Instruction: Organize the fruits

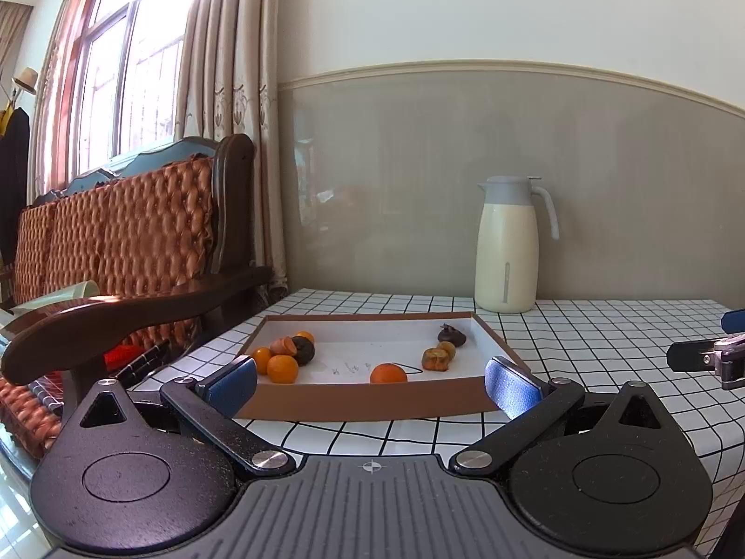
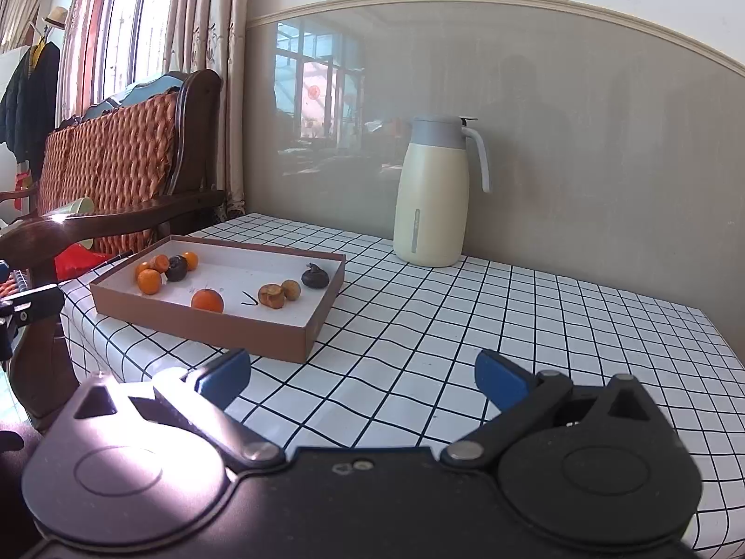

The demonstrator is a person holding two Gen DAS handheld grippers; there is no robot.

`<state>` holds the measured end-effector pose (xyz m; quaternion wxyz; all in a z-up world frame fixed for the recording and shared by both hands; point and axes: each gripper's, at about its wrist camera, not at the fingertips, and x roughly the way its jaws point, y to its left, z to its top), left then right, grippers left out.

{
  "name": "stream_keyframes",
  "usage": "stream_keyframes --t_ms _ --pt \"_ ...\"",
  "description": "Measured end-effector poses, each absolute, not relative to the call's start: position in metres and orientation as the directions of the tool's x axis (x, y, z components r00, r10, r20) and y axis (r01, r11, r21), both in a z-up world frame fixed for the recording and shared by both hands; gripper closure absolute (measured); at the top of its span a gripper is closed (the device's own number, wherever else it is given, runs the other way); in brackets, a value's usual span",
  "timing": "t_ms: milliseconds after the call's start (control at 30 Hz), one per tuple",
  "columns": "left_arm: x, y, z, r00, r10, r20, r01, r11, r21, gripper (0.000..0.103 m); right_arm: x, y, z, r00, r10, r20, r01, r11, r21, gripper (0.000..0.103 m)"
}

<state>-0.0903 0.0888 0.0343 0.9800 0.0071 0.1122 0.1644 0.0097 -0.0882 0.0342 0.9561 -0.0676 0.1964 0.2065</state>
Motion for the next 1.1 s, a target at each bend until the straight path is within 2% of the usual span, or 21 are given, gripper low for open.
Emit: stream_keyframes --t_ms 1100 --pt "-0.0968 0.0903 0.0349 0.924 0.333 -0.189 -0.333 0.942 0.031 0.0 0.0094 -0.0882 0.0341 0.838 0.369 -0.402 -0.422 0.905 -0.05 0.006"
